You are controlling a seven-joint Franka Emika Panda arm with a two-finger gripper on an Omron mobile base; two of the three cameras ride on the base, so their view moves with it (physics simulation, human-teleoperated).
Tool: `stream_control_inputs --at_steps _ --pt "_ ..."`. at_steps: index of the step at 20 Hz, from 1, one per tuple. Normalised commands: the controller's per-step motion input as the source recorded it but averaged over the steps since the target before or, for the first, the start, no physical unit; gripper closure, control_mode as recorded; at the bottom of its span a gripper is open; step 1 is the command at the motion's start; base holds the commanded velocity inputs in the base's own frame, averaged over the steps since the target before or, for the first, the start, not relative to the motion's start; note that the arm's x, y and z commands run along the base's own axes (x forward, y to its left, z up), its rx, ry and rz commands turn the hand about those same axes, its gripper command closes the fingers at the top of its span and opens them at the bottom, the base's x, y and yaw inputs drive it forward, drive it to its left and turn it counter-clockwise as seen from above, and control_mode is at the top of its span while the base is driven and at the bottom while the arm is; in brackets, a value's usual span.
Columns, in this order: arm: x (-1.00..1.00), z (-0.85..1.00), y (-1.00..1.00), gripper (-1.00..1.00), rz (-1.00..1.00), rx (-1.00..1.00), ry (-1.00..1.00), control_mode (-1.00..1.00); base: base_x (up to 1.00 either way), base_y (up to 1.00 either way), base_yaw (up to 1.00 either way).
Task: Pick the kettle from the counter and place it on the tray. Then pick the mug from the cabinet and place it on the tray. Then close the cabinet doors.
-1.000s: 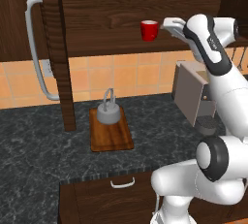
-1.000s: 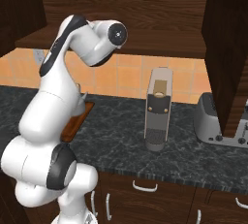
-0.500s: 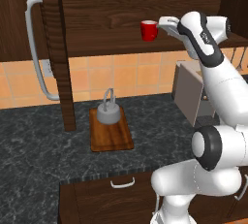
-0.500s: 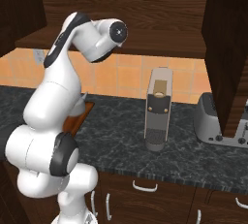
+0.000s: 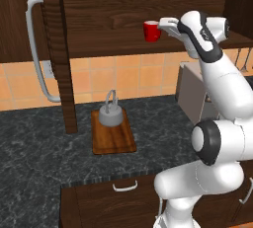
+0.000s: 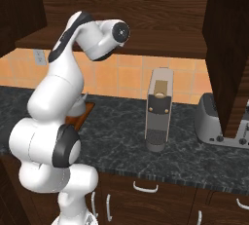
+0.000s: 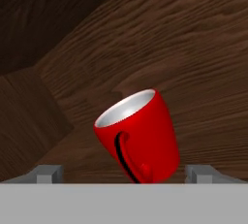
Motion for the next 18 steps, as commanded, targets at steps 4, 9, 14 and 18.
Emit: stream_control_inputs --at_steps 4,9,14,18 --pt "0.03 0.00 0.04 -1.00 0.00 0.00 0.00 -1.00 0.00 0.00 0.00" --pt "0.07 -0.01 0.09 -1.00 0.00 0.00 0.00 -1.00 0.00 0.00 0.00" --pt "0.16 -0.04 0.03 -1.00 0.00 0.00 0.00 -1.00 0.00 0.00 0.00" --pt "0.22 -0.08 0.00 -1.00 0.00 0.00 0.00 -1.00 0.00 0.00 0.00"
